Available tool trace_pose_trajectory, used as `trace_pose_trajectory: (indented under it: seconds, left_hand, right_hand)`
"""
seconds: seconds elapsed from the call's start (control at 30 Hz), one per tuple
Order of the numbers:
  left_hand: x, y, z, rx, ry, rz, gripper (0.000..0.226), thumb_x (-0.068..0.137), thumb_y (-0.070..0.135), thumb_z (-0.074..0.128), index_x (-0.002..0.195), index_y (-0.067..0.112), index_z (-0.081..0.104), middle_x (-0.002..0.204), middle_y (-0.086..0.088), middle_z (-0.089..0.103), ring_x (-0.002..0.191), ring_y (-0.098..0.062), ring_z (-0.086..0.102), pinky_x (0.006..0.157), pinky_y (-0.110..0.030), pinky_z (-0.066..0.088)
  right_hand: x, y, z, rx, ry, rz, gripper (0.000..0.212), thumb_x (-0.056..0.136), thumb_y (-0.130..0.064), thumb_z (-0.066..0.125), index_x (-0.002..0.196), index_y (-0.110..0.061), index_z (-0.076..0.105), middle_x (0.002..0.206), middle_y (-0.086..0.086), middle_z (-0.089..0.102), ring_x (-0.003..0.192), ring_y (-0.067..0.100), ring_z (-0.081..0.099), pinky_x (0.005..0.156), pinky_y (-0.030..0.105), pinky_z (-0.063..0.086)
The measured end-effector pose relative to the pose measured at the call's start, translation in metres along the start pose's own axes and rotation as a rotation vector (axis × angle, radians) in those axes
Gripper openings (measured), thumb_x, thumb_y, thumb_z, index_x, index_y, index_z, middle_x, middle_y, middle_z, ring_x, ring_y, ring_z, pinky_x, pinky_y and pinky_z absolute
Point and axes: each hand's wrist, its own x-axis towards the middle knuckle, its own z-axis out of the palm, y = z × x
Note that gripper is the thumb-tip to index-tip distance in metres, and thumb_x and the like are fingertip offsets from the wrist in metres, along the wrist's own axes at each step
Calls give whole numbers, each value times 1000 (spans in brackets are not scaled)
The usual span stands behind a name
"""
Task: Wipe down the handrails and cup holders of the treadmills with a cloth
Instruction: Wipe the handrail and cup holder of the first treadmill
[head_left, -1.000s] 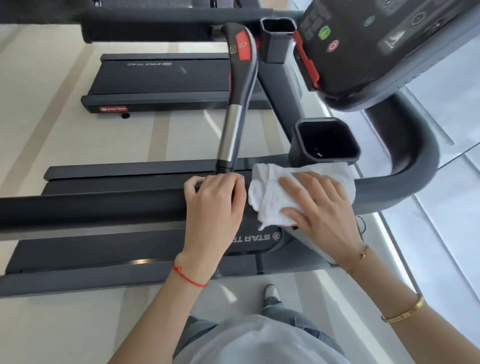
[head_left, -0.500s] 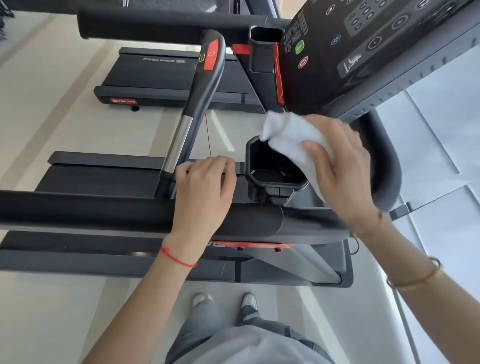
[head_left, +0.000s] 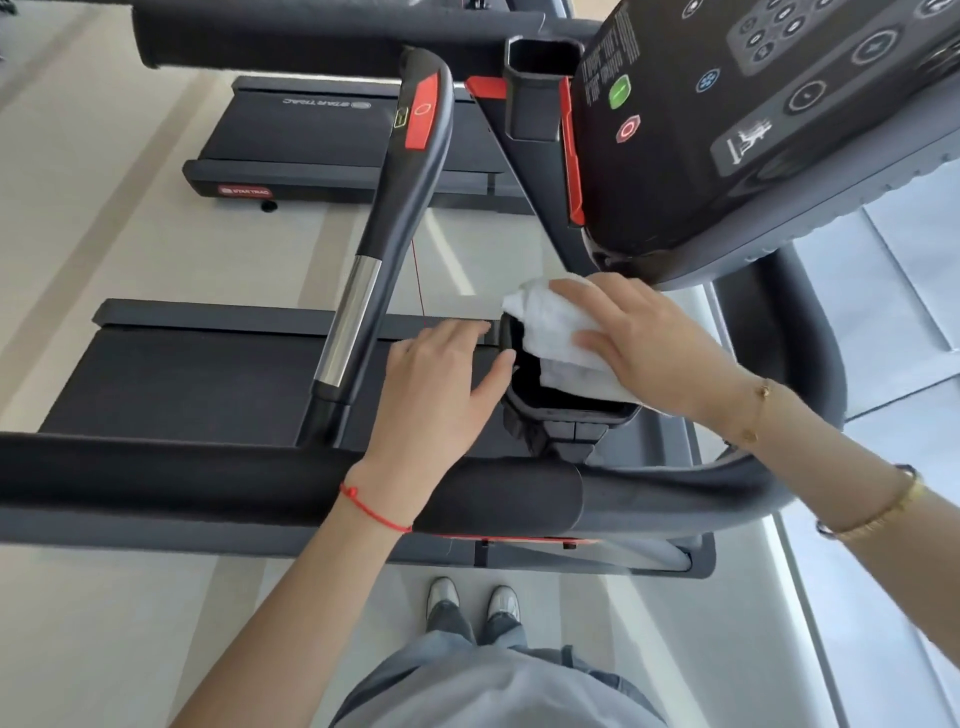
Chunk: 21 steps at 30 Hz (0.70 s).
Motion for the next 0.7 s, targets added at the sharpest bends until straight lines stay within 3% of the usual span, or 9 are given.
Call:
trace_pose_trajectory:
  seconds: [0.13,0.27,0.43,0.5,0.6,0.7]
  left_hand:
    - [2,0,3,-48,-55,-6,46,99,44,48,131,13,58,118,-1,65,108,-21,59,99,-38,41]
    - [2,0,2,-108,-69,-7,44,99,41,50,131,12,59,111,-1,66,103,-21,60,95,-40,45]
    - [1,1,1,-163,-85,-8,46,99,39,51,135,10,56,122,-2,64,109,-19,60,98,-43,47]
    - [1,1,1,-180,-91,-11,45,99,38,50,134,10,56,117,-2,64,106,-18,59,95,-42,47]
    - [2,1,2,-176,-91,-4,38,99,37,50,126,13,60,99,2,61,93,-17,57,85,-40,48]
    - [1,0,2,-186,-87,-1,35,99,37,51,123,13,61,97,3,60,89,-16,56,82,-37,48]
  right_hand:
    - [29,-8,7,-138,-38,-95,43,100,-24,47,141,-12,43,127,10,54,113,32,52,98,41,40]
    - [37,-8,10,-189,-68,-77,40,102,-30,41,139,-14,45,121,7,56,103,29,53,90,36,38]
    - [2,-5,10,-78,9,-2,50,97,-21,51,144,-8,38,134,12,50,120,32,48,104,40,37]
    - [10,-5,11,-98,-6,-34,51,98,-21,50,146,-9,37,136,11,49,124,32,47,107,39,35]
    - [38,-7,10,-140,-88,-115,43,101,-23,45,142,-13,42,128,7,54,114,28,53,102,37,37]
    - [39,-7,8,-111,-101,-104,40,102,-23,44,140,-14,45,121,6,57,104,27,55,95,36,39]
